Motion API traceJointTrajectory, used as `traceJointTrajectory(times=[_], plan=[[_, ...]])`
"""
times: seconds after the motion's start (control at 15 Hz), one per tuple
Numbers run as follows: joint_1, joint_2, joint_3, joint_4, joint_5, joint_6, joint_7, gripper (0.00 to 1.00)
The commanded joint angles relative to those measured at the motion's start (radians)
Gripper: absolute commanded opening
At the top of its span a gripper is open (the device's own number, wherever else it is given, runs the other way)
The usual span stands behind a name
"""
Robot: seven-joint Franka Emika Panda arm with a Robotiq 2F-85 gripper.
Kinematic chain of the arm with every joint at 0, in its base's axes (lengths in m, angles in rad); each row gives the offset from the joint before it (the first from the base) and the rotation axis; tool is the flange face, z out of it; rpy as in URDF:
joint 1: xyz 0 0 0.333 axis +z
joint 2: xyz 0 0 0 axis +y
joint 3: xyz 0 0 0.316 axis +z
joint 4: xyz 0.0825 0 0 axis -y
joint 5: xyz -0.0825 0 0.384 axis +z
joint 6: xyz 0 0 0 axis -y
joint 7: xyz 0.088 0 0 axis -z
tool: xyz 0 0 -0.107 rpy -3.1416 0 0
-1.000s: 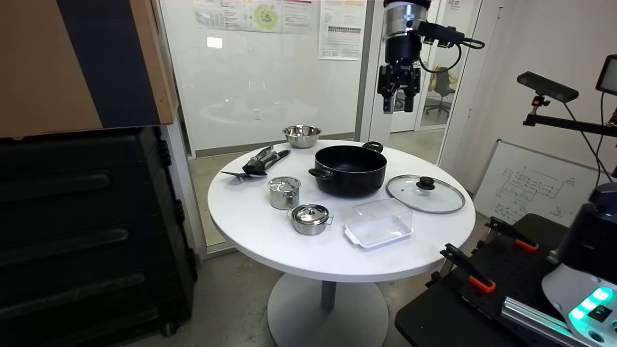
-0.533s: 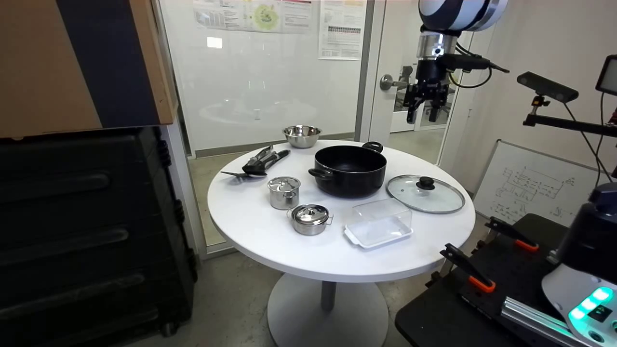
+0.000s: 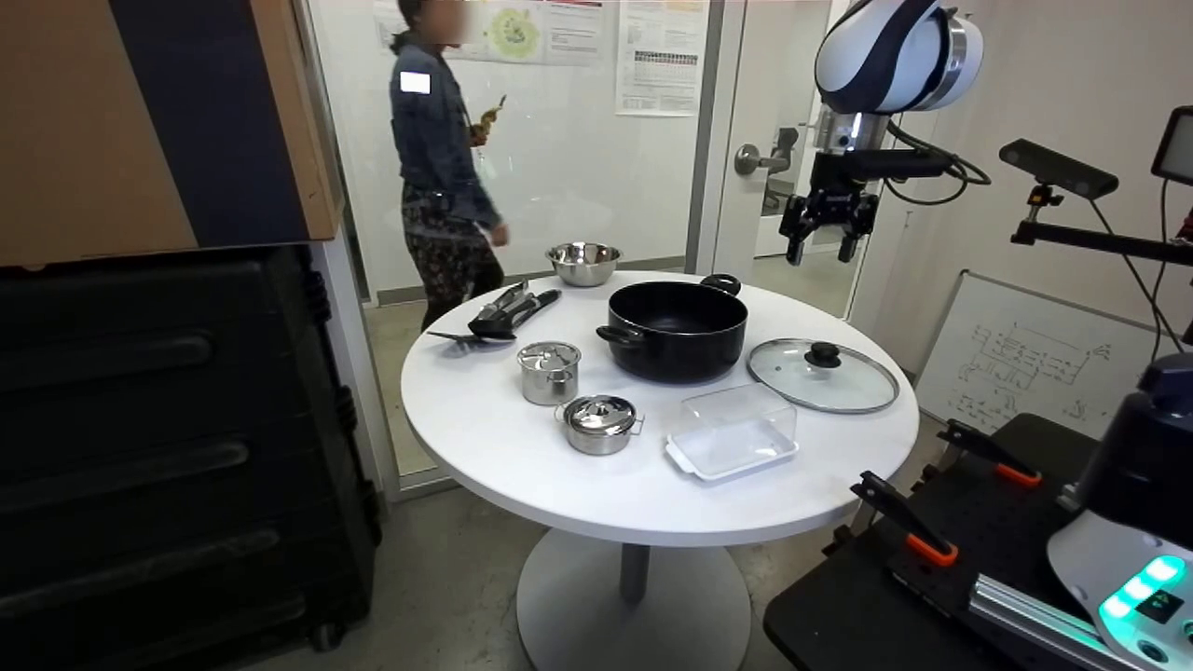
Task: Place the lid on the pot
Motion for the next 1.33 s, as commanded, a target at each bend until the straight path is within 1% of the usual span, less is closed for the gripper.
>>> traceJointTrajectory(times=[0.0, 0.07, 0.2, 0.6, 0.73, 0.87, 1.0, 1.27], plan=[[0.002, 0.000, -0.002, 0.001, 0.000, -0.002, 0.000, 1.00], [0.001, 0.000, -0.002, 0.000, 0.004, -0.004, 0.026, 1.00], [-0.010, -0.006, -0.015, -0.014, 0.049, -0.009, 0.057, 1.00], [-0.067, -0.009, -0.075, -0.065, 0.116, 0.037, 0.156, 1.00], [-0.085, 0.008, -0.091, -0.077, 0.128, 0.070, 0.191, 1.00], [-0.095, 0.038, -0.099, -0.088, 0.138, 0.126, 0.243, 1.00], [-0.096, 0.082, -0.100, -0.092, 0.123, 0.178, 0.325, 1.00], [-0.072, 0.186, -0.101, -0.075, 0.129, 0.269, 0.445, 1.00]])
